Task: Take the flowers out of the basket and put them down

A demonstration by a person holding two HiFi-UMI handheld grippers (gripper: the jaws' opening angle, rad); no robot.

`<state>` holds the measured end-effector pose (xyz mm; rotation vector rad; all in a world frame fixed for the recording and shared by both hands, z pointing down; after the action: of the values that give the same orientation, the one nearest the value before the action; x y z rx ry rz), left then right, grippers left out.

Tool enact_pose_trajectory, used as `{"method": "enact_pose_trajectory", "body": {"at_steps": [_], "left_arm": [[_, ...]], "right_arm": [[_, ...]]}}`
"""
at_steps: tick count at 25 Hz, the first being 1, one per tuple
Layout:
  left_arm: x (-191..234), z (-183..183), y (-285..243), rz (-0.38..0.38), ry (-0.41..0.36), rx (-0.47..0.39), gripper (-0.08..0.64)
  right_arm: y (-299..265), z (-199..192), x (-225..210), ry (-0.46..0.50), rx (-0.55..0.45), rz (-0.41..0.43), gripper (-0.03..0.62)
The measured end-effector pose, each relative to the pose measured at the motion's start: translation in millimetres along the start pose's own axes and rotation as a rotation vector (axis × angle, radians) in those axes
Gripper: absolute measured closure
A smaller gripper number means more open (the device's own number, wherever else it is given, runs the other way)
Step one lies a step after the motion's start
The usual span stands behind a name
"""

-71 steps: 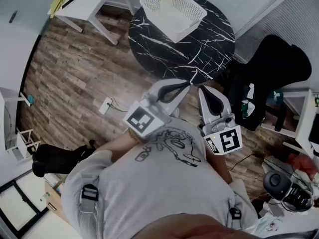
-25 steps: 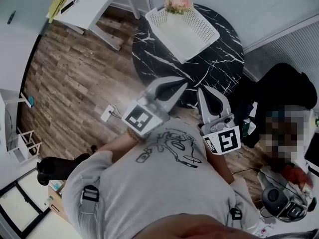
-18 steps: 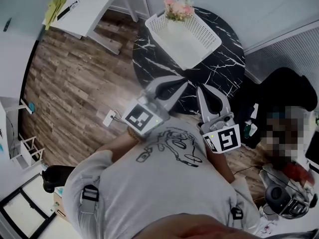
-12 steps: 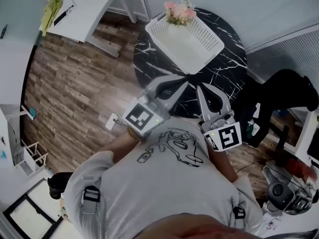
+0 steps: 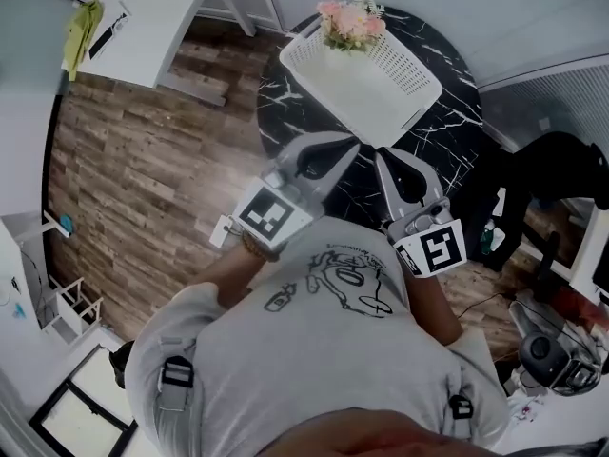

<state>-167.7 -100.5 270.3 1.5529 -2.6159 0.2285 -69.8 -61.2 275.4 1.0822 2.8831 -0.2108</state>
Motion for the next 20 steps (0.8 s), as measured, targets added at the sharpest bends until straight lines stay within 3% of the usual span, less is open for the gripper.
{"method": "enact_pose_trajectory", "body": {"at_steps": [11, 15, 20], "left_arm": [[60.9, -29.8, -25.4, 0.028, -0.033, 0.101, 0.556], [82.3, -44.7, -36.3, 0.029, -0.111, 0.138, 0.554], [113.5, -66.9, -48.3, 0.047, -0.152, 0.205, 0.525]], "right_arm": [[-39.4, -27.4, -41.7, -0.005, 0.034, 0.004, 0.574], [-52.7, -47.7, -59.2, -0.011, 0.078, 0.003, 0.540], [-73.0, -77.7, -80.5, -0.012, 0.143, 0.010, 0.495]]}}
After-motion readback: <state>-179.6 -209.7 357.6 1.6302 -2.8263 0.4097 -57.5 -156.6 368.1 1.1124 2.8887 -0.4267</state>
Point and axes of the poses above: the fingertips, and each gripper's own axes: y backward along the fingers, x to its left, z out of its top, the point moved 5 cm from there along y, backward along the fingers, and after that the axes turned 5 degrees about z, right-handed, at the moved point
